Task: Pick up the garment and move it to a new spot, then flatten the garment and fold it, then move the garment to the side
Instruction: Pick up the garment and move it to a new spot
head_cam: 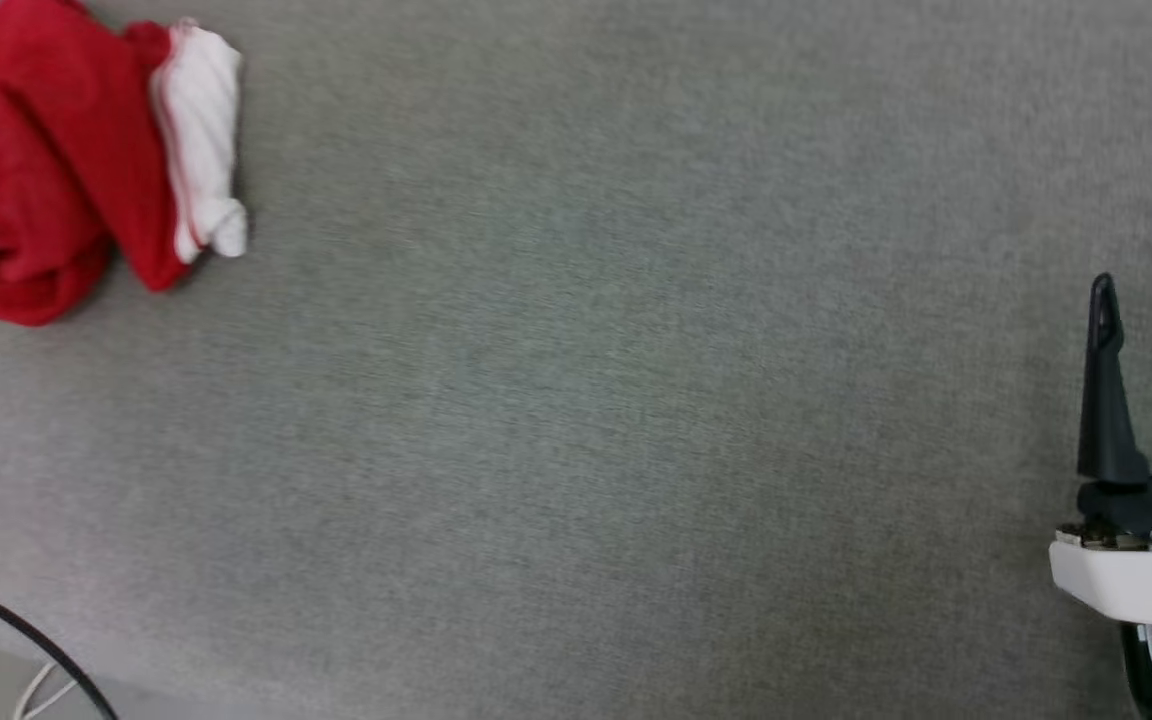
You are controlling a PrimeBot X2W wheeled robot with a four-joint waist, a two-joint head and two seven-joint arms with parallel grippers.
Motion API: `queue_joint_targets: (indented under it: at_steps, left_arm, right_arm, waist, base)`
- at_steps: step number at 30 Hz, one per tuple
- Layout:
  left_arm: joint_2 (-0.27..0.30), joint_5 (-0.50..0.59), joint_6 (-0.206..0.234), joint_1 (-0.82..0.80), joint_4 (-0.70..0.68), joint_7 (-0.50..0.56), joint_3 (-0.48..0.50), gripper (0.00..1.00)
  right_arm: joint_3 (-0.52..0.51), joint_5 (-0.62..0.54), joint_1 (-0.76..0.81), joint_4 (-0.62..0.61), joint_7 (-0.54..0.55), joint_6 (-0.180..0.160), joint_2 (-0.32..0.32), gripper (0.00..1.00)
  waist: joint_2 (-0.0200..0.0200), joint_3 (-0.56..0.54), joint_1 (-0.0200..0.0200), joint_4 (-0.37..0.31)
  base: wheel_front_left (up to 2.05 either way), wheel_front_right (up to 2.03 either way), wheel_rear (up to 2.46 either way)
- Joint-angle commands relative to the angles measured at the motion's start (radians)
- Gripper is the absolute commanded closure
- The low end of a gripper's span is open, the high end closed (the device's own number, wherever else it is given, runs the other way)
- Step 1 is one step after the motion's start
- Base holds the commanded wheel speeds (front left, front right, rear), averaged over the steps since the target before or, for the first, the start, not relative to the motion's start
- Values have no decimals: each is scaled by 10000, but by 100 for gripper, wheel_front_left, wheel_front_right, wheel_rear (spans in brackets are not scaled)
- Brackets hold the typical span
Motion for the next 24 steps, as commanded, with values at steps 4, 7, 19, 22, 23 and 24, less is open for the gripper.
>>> queue_joint_targets:
  at_steps: [4,7,19,22,23,24]
  left_arm:
    - [926,-1335,-3,-619,706,1453,-1029,0]
    - [1598,-2406,-7,-838,946,2574,-1707,0]
    - [3589,-6017,-10,-486,995,8052,-4624,0]
    - [3857,-6688,-11,-306,931,8974,-5042,0]
    - [3938,-6780,-11,-258,917,9136,-5161,0]
    - [3946,-6902,-11,-227,945,9273,-5273,0]
  right_arm:
    - [-113,-37,-249,-278,-25,-3,-32,0]
    - [-130,-23,-323,-432,-25,-3,-45,0]
    - [-183,-121,-631,-846,-25,-3,-206,0]
    - [-203,-139,-666,-929,-25,-3,-201,0]
    - [-201,-140,-668,-932,-25,-3,-194,0]
    - [-193,-139,-672,-908,-25,-3,-186,0]
  waist:
    - [0,731,-3,-534]
    - [0,974,-3,-663]
    - [0,1889,-3,-989]
    - [0,2088,-3,-1035]
    - [0,2138,-3,-1049]
    - [0,2172,-3,-1053]
  base:
    - [0,0,0]
    - [0,0,0]
    - [0,0,0]
    - [0,0,0]
    - [0,0,0]
    - [0,0,0]
